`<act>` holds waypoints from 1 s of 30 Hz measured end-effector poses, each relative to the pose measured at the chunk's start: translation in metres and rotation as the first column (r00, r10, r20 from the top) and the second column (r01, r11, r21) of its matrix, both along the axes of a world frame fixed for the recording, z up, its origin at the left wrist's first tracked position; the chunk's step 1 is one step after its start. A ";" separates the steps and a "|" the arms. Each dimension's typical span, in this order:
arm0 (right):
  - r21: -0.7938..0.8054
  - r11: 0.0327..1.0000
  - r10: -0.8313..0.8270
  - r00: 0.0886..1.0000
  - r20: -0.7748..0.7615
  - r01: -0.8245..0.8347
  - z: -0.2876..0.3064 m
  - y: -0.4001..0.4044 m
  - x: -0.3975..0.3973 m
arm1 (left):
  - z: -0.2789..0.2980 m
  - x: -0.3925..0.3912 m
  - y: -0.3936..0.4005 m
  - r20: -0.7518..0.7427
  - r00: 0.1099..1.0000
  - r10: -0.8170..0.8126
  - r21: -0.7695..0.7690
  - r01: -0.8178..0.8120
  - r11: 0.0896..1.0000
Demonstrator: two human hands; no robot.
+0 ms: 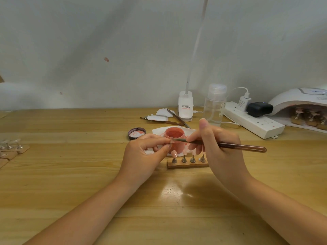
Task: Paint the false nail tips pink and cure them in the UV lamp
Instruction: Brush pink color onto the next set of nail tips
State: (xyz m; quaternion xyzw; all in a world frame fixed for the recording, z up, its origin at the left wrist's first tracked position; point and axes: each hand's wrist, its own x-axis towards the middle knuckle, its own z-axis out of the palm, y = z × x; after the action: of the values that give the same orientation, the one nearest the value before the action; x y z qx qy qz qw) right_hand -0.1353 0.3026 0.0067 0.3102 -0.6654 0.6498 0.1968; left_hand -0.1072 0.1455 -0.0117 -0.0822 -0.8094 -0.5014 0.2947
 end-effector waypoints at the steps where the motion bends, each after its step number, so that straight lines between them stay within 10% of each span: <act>1: -0.009 1.000 0.007 1.000 0.014 -0.007 0.000 0.000 0.001 | 0.000 0.000 0.000 0.004 1.000 0.000 0.004 0.000 1.000; 30: -0.044 0.999 -0.026 0.999 0.046 0.028 0.000 0.006 -0.002 | 0.001 0.000 0.000 0.003 1.000 0.001 -0.006 -0.001 1.000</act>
State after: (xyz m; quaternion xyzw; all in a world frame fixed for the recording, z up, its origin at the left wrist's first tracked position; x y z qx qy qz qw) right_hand -0.1371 0.3085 0.0066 0.2820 -0.6591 0.6687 0.1971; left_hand -0.1069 0.1458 -0.0109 -0.0818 -0.8114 -0.4989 0.2934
